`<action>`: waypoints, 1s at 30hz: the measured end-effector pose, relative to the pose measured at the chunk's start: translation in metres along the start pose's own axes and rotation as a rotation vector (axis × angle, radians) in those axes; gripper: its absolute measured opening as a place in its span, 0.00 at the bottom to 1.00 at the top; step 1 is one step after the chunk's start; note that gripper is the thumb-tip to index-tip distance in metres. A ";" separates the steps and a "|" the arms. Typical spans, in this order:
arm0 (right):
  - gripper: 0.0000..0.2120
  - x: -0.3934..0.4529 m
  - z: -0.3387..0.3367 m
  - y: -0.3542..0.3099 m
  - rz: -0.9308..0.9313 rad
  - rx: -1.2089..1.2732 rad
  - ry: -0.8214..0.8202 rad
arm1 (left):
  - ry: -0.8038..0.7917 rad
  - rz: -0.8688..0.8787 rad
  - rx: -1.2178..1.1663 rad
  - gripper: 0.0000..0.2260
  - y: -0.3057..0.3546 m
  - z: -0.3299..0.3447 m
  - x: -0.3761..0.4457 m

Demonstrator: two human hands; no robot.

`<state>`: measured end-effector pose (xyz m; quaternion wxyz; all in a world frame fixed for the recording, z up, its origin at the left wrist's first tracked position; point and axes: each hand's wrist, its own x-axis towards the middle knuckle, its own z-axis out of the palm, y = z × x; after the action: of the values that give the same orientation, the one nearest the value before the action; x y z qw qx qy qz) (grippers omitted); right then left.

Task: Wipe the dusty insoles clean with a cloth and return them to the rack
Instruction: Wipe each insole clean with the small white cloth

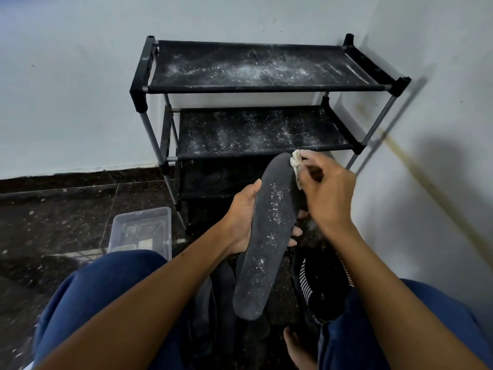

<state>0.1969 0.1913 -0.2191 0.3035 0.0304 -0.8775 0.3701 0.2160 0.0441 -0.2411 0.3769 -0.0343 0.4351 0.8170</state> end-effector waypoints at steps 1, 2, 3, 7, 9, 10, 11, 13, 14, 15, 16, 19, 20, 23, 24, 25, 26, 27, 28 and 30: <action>0.10 -0.001 0.000 -0.001 -0.010 0.005 0.001 | 0.006 0.000 0.012 0.29 0.000 0.000 0.000; 0.10 -0.005 0.002 -0.003 -0.039 0.016 -0.023 | 0.018 0.005 0.023 0.29 0.000 0.001 0.000; 0.10 -0.010 0.006 -0.006 -0.078 0.034 -0.066 | 0.034 0.014 0.028 0.28 -0.001 0.002 0.000; 0.09 -0.016 0.010 -0.011 -0.159 0.094 -0.205 | 0.074 0.039 0.014 0.27 -0.002 0.000 0.000; 0.09 -0.007 0.005 -0.004 -0.096 0.040 -0.122 | 0.053 0.022 0.036 0.28 -0.002 0.000 0.000; 0.09 -0.003 0.003 0.000 -0.044 0.012 -0.067 | 0.045 0.011 0.044 0.29 -0.002 0.000 -0.001; 0.09 -0.001 0.001 0.002 0.002 -0.010 -0.027 | 0.042 0.005 0.049 0.30 -0.002 -0.001 -0.001; 0.09 -0.004 0.002 0.002 0.025 -0.016 -0.031 | 0.052 0.011 0.056 0.29 -0.003 0.000 0.000; 0.09 -0.008 0.005 -0.002 0.002 0.007 -0.074 | 0.069 0.027 0.054 0.29 -0.003 0.000 0.000; 0.09 -0.012 0.008 -0.006 -0.022 0.044 -0.128 | 0.090 0.045 0.045 0.28 -0.003 0.000 0.000; 0.08 -0.016 0.010 -0.011 -0.039 0.086 -0.174 | 0.105 0.059 0.033 0.28 -0.002 -0.001 0.001; 0.08 -0.013 0.010 -0.012 -0.012 0.109 -0.184 | 0.120 0.078 0.034 0.28 0.000 -0.001 0.001; 0.08 -0.009 0.008 -0.009 0.027 0.090 -0.142 | 0.117 0.077 0.044 0.28 0.001 -0.001 0.001; 0.08 -0.005 0.005 -0.005 0.097 0.051 -0.061 | 0.107 0.070 0.053 0.28 -0.001 -0.003 0.002; 0.08 -0.007 0.006 -0.007 0.088 0.059 -0.086 | 0.112 0.069 0.045 0.28 -0.002 -0.004 0.002; 0.08 -0.011 0.008 -0.009 0.075 0.085 -0.129 | 0.124 0.072 0.035 0.28 -0.002 -0.005 0.002; 0.07 -0.015 0.010 -0.012 0.065 0.125 -0.181 | 0.138 0.077 0.023 0.28 -0.003 -0.006 0.002; 0.07 -0.018 0.011 -0.014 0.052 0.156 -0.221 | 0.148 0.083 0.010 0.28 -0.002 -0.006 0.003; 0.06 -0.019 0.012 -0.015 0.035 0.163 -0.234 | 0.154 0.091 0.003 0.27 -0.002 -0.007 0.003; 0.07 -0.016 0.011 -0.012 0.017 0.113 -0.182 | 0.157 0.100 0.004 0.27 -0.002 -0.006 0.003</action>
<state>0.2075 0.1729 -0.2262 0.2170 0.0735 -0.8795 0.4172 0.2133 0.0424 -0.2475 0.3007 -0.0758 0.4660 0.8287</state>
